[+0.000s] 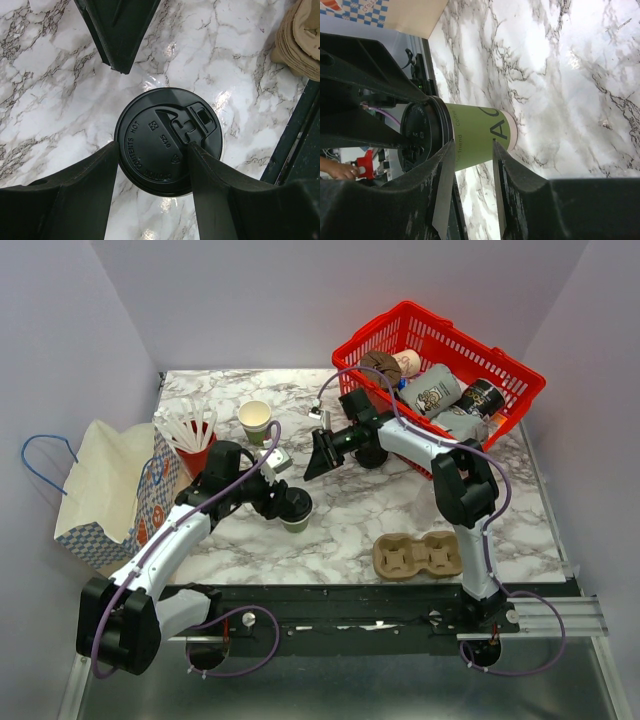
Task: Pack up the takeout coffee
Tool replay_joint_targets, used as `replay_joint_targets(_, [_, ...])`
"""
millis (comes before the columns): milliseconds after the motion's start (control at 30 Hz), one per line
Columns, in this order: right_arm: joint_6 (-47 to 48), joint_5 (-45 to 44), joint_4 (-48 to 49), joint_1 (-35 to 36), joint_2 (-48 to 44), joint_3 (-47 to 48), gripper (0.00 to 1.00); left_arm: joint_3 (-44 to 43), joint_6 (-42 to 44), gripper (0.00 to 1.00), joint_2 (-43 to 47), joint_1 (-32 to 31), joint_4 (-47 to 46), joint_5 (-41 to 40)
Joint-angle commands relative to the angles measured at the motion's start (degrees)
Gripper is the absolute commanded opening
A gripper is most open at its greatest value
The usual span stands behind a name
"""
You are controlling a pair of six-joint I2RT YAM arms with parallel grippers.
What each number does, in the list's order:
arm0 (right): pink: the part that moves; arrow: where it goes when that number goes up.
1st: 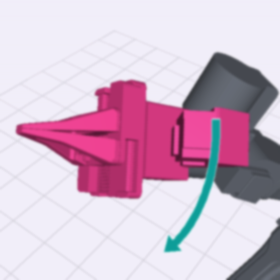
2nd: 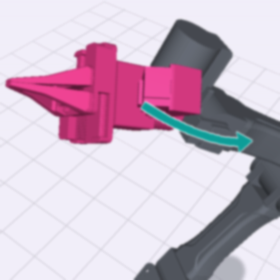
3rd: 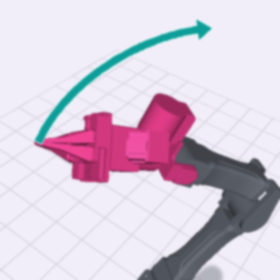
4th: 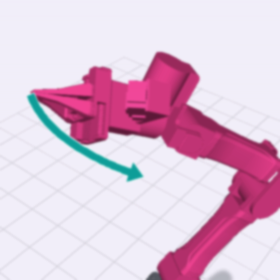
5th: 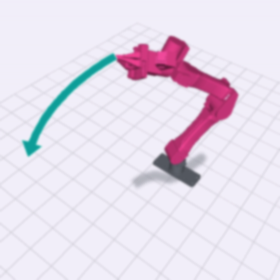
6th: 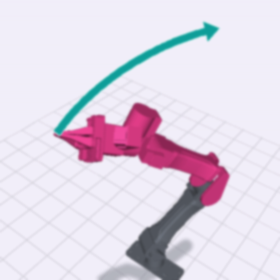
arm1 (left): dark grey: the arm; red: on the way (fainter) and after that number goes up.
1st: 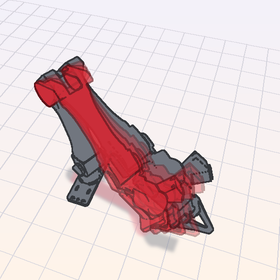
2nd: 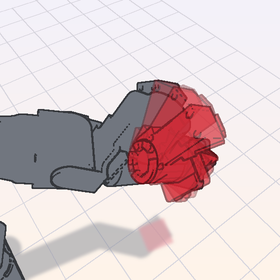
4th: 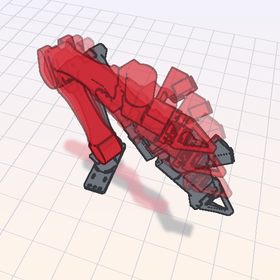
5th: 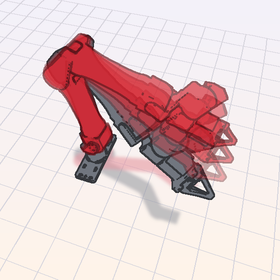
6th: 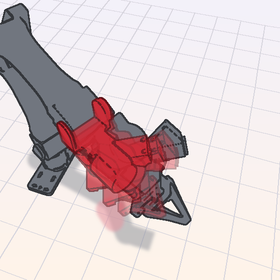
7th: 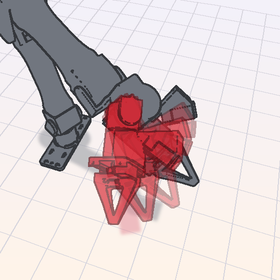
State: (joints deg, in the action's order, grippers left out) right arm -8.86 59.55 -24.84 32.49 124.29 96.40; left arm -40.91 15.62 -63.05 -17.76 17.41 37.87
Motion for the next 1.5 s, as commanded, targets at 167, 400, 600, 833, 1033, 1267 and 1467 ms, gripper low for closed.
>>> replay_joint_targets(167, [5.6,-2.6,-2.3,-0.3,-2.2,1.7,0.45,-2.3,0.3,0.66,1.3,-0.3,0.4,-0.7])
replay_joint_targets(400, [7.1,-4.4,-2.9,0.2,0.6,5.3,0.45,-2.8,0.1,0.66,1.4,-0.3,1.0,-1.0])
replay_joint_targets(600, [7.5,-4.4,-3.5,1.3,2.1,8.1,0.45,-3.2,0.6,0.66,2.0,-0.3,2.5,-1.5])
replay_joint_targets(833, [8.2,-1.5,-4.6,1.5,-1.0,6.2,0.56,-4.0,-1.5,0.66,3.7,0.4,4.6,-3.4])
replay_joint_targets(1033, [8.2,0.6,-6.9,2.2,-3.4,3.0,0.9,-2.3,-10.8,0.66,4.2,1.9,1.8,-5.7])
replay_joint_targets(1267, [11.0,0.7,-9.1,2.9,-4.8,0.0,0.91,0.4,-15.4,0.66,4.9,3.8,0.9,-5.4])
replay_joint_targets(1467, [11.1,1.8,-9.6,3.2,-5.6,-1.7,0.91,2.2,-19.1,0.66,4.8,5.0,-0.4,-5.8])
